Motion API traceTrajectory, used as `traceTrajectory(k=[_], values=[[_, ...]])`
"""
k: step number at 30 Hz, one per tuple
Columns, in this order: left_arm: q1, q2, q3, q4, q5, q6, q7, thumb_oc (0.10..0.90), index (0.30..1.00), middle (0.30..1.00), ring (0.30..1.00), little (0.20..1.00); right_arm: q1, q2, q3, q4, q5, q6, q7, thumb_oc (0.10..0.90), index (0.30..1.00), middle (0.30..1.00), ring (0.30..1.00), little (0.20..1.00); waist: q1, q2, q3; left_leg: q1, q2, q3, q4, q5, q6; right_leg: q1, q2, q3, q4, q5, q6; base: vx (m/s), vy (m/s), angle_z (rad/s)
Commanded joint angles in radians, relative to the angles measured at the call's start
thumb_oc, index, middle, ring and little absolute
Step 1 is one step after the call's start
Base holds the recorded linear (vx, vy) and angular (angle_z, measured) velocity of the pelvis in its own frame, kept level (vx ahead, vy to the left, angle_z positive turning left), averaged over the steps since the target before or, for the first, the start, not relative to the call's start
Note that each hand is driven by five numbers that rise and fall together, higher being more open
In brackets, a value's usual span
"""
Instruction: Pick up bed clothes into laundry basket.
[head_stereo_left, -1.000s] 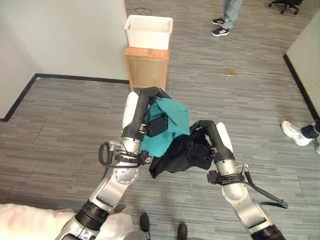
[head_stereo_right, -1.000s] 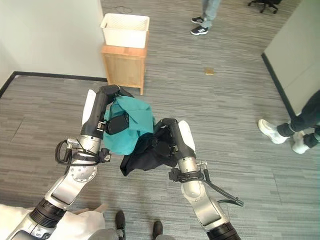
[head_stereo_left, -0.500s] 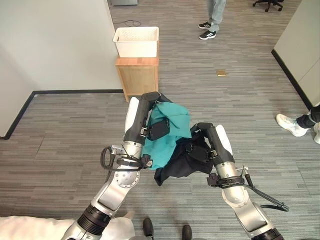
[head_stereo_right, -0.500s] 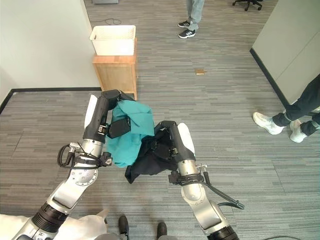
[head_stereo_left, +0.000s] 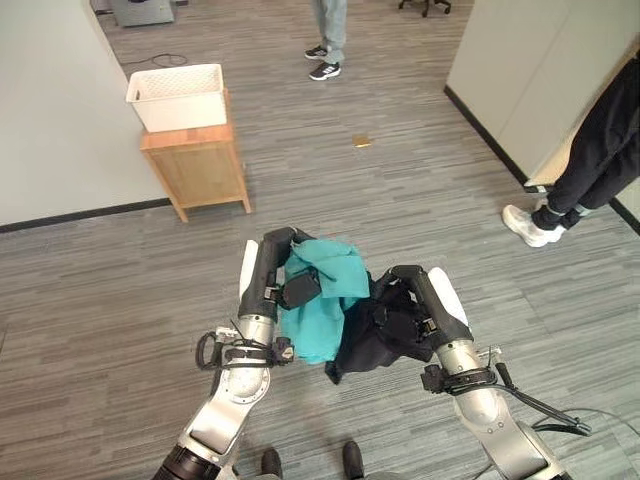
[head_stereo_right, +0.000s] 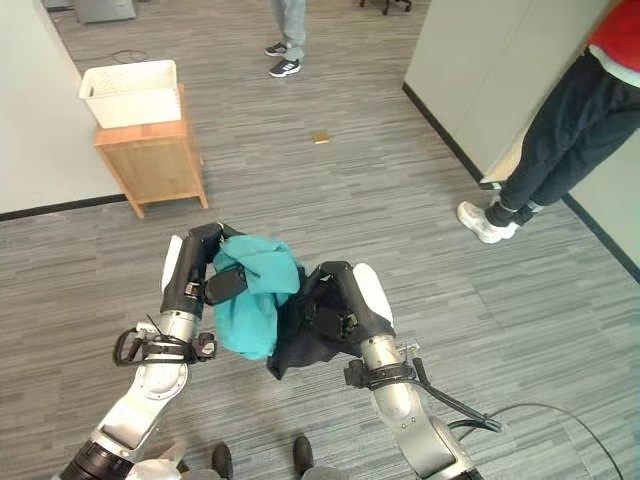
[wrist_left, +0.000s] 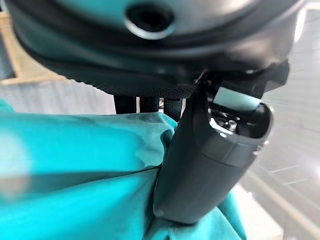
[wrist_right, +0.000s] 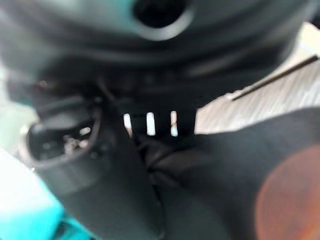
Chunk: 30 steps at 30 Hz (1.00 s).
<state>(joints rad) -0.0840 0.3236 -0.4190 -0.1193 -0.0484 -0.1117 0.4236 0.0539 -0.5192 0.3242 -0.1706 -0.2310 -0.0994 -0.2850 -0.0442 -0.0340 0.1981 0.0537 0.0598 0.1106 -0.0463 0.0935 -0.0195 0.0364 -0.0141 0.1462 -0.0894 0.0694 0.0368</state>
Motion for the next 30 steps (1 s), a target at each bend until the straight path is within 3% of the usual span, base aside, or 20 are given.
traceTrajectory(k=[1,4,5,6,7,8,9,10,12,13,14,22,26,28,30], values=[[-0.101,-0.038,0.007,-0.029,0.004,-0.139,0.015,0.4,0.3,0.3,0.3,0.3,-0.017,0.028,-0.062,-0.151,-0.019,-0.14,-0.059,0.4,0.3,0.3,0.3,0.3,0.004,0.012,-0.099,0.001,-0.077,0.006,0.039,-0.16,0.056,0.014,-0.016,-0.122,0.002,-0.01,0.076,0.05,0.066,0.09],[-0.112,-0.041,0.001,-0.012,0.004,-0.135,0.016,0.4,0.3,0.3,0.3,0.3,-0.01,0.031,-0.072,-0.149,-0.02,-0.142,-0.065,0.4,0.3,0.3,0.3,0.3,-0.003,0.009,-0.103,0.006,-0.075,0.011,0.014,-0.158,0.053,0.011,-0.02,-0.133,0.002,-0.011,0.076,0.03,0.013,-0.08],[-0.11,-0.032,0.0,0.001,0.006,-0.127,0.02,0.4,0.3,0.3,0.3,0.3,0.017,0.041,-0.072,-0.159,-0.008,-0.137,-0.057,0.4,0.3,0.3,0.3,0.3,-0.013,0.017,-0.13,0.011,-0.071,0.004,-0.041,-0.147,0.046,0.005,-0.019,-0.144,0.002,-0.018,0.074,0.1,0.019,0.03],[0.084,-0.035,0.279,0.459,-0.201,-0.029,-0.196,0.4,0.3,0.3,0.3,0.3,0.101,0.195,-0.305,0.426,0.446,-0.022,0.116,0.4,0.3,0.3,0.3,0.3,-0.072,0.002,-0.166,0.042,0.185,0.132,-0.041,-0.137,-0.1,0.094,-0.272,-0.319,0.012,-0.023,0.112,0.08,0.104,0.07],[0.083,-0.041,0.274,0.425,-0.216,-0.031,-0.188,0.4,0.3,0.3,0.3,0.3,0.098,0.226,-0.296,0.422,0.476,-0.02,0.108,0.4,0.3,0.3,0.3,0.3,-0.082,-0.001,-0.162,0.046,0.162,0.127,-0.041,-0.142,-0.093,0.068,-0.281,-0.299,0.024,0.041,0.122,-0.04,0.161,0.18],[0.072,-0.041,0.264,0.399,-0.248,-0.039,-0.187,0.4,0.3,0.3,0.3,0.3,0.086,0.249,-0.28,0.425,0.502,-0.019,0.105,0.4,0.3,0.3,0.3,0.3,-0.086,-0.002,-0.156,0.043,0.15,0.135,-0.041,-0.14,-0.084,0.045,-0.278,-0.277,0.036,0.06,0.126,-0.12,0.274,0.12],[0.059,-0.045,0.259,0.389,-0.279,-0.034,-0.181,0.4,0.3,0.3,0.3,0.3,0.071,0.261,-0.265,0.43,0.507,-0.013,0.092,0.4,0.3,0.3,0.3,0.3,-0.091,0.0,-0.151,0.035,0.136,0.136,-0.041,-0.14,-0.075,0.024,-0.262,-0.255,0.05,0.065,0.122,-0.16,0.325,0.02],[0.04,-0.048,0.246,0.389,-0.294,-0.025,-0.181,0.4,0.3,0.3,0.3,0.3,0.05,0.267,-0.255,0.437,0.504,-0.009,0.082,0.4,0.3,0.3,0.3,0.3,-0.094,0.005,-0.147,0.034,0.123,0.14,-0.041,-0.15,-0.064,0.012,-0.217,-0.216,0.068,0.022,0.114,-0.12,0.253,-0.34],[0.039,-0.048,0.246,0.389,-0.294,-0.025,-0.181,0.4,0.3,0.3,0.3,0.3,0.048,0.267,-0.255,0.438,0.504,-0.009,0.082,0.4,0.3,0.3,0.3,0.3,-0.092,0.005,-0.15,0.029,0.123,0.142,-0.041,-0.147,-0.064,0.003,-0.216,-0.213,0.071,0.024,0.113,-0.11,0.222,-0.45],[0.015,-0.048,0.233,0.385,-0.276,-0.008,-0.183,0.4,0.3,0.3,0.3,0.3,-0.019,0.259,-0.234,0.456,0.463,0.003,0.051,0.4,0.3,0.3,0.3,0.3,-0.06,0.007,-0.15,0.02,0.088,0.157,-0.041,-0.154,-0.044,0.025,-0.186,-0.265,0.074,-0.025,0.099,-0.19,0.34,-0.25],[0.008,-0.047,0.227,0.387,-0.267,-0.001,-0.183,0.4,0.3,0.3,0.3,0.3,-0.039,0.253,-0.225,0.447,0.442,0.011,0.044,0.4,0.3,0.3,0.3,0.3,-0.054,0.004,-0.151,0.014,0.08,0.154,-0.041,-0.156,-0.041,0.023,-0.189,-0.291,0.074,-0.02,0.097,-0.18,0.38,-0.36],[-0.034,0.022,0.259,0.358,-0.125,0.006,-0.169,0.4,0.3,0.3,0.3,0.3,-0.203,0.14,-0.176,0.392,0.281,0.003,0.044,0.4,0.3,0.3,0.3,0.3,-0.031,-0.009,-0.167,0.05,0.067,0.163,-0.041,-0.193,-0.026,-0.009,-0.176,-0.337,0.029,0.01,0.098,0.09,0.032,-0.13],[-0.145,0.08,0.284,0.32,-0.014,-0.017,-0.105,0.4,0.3,0.3,0.3,0.3,-0.317,0.081,-0.12,0.304,0.234,-0.037,0.071,0.4,0.3,0.3,0.3,0.3,-0.06,0.01,-0.116,0.131,0.096,0.144,-0.041,-0.241,-0.042,-0.242,-0.194,-0.366,0.011,0.062,0.129,0.28,-0.077,-0.06],[-0.242,0.139,0.278,0.274,0.091,-0.033,-0.051,0.4,0.3,0.3,0.3,0.3,-0.352,0.048,-0.109,0.255,0.236,-0.062,0.084,0.4,0.3,0.3,0.3,0.3,-0.092,0.016,-0.087,0.186,0.118,0.115,-0.041,-0.273,-0.059,-0.348,-0.214,-0.343,0.005,0.074,0.146,0.38,-0.16,0.04],[-0.281,0.16,0.281,0.242,0.128,-0.056,-0.019,0.4,0.3,0.3,0.3,0.3,-0.36,0.02,-0.114,0.212,0.22,-0.073,0.097,0.4,0.3,0.3,0.3,0.3,-0.116,0.019,-0.07,0.23,0.135,0.098,-0.041,-0.3,-0.069,-0.383,-0.219,-0.31,0.013,0.07,0.158,0.4,-0.178,0.3]])
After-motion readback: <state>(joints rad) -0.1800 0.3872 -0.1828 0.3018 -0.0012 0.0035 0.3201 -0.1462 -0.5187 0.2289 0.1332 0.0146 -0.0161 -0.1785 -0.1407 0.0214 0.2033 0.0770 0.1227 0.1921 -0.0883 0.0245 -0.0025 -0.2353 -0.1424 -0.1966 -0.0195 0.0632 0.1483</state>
